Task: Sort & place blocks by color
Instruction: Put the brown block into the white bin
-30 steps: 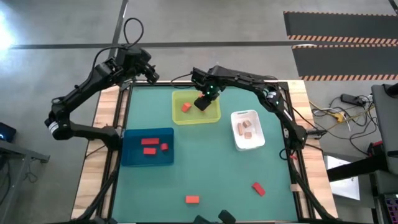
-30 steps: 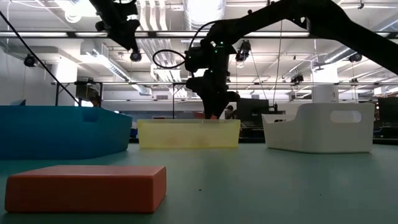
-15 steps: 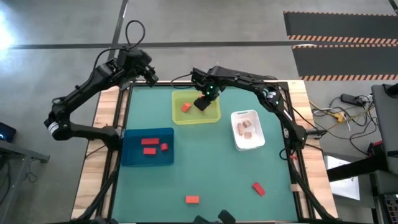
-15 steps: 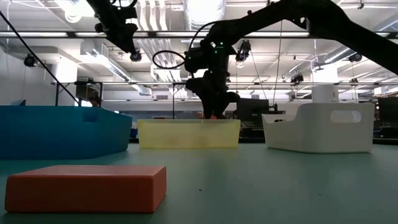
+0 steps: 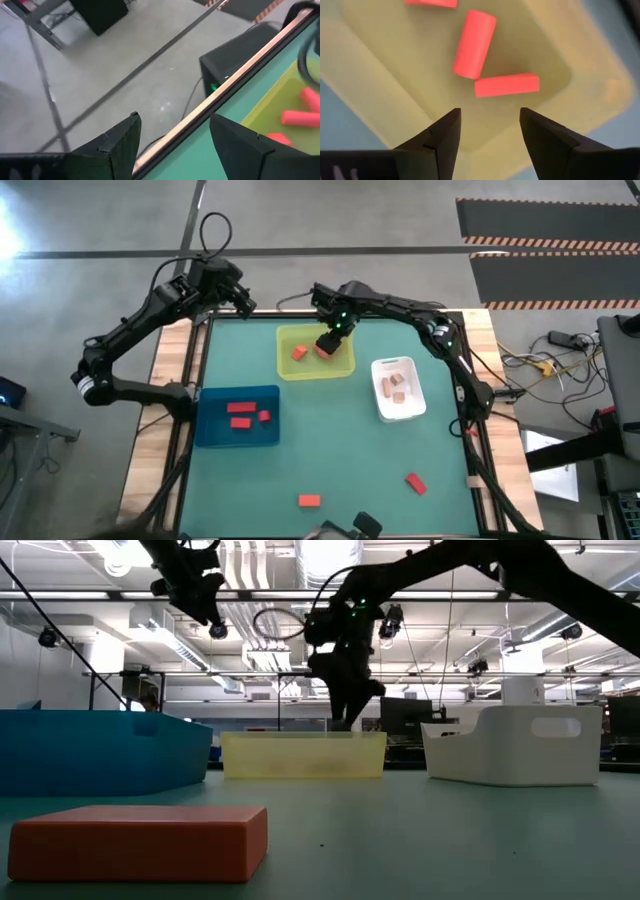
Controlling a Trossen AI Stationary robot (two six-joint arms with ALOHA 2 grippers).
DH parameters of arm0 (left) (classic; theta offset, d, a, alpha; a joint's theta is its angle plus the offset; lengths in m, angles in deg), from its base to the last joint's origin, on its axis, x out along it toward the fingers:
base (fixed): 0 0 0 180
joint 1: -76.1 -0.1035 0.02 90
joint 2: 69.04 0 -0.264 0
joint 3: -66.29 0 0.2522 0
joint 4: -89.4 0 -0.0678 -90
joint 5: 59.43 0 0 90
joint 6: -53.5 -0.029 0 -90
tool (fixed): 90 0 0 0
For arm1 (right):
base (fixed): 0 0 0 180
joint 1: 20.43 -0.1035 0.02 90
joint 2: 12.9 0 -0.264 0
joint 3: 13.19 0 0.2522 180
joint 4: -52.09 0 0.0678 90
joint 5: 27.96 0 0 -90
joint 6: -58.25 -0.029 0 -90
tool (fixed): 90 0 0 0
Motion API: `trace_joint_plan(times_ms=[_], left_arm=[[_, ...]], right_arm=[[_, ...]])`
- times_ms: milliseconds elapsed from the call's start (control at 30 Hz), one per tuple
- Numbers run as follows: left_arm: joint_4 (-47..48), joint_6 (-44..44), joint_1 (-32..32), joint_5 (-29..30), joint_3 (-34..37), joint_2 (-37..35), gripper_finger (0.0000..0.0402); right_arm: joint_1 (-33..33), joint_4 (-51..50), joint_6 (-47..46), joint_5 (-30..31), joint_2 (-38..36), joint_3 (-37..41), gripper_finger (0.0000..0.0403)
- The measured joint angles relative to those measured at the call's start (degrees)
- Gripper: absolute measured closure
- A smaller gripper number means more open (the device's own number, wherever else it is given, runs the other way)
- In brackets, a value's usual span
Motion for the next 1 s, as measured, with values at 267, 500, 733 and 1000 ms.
trace_joint_plan(times_ms=[267, 500, 733, 1000], left_arm=[[-2.08, 9.20, 0.07, -5.74, -0.26, -0.09, 0.0181], [-3.14, 11.35, 0.07, -10.27, -0.26, -0.20, 0.0181], [-4.18, 10.81, 0.04, -13.19, -0.26, -0.24, 0.0181], [-5.47, 10.55, 0.07, -18.28, -0.35, -0.99, 0.0181]], right_arm=[[3.84, 0.42, 4.90, -5.62, -9.42, -0.70, 0.0210], [5.38, -0.34, -3.10, -10.04, -19.27, -0.81, 0.0221], [3.91, -4.69, -13.31, -13.57, -26.71, -0.81, 0.0237], [-7.07, -9.20, -25.65, -19.62, -33.63, -0.81, 0.0248]])
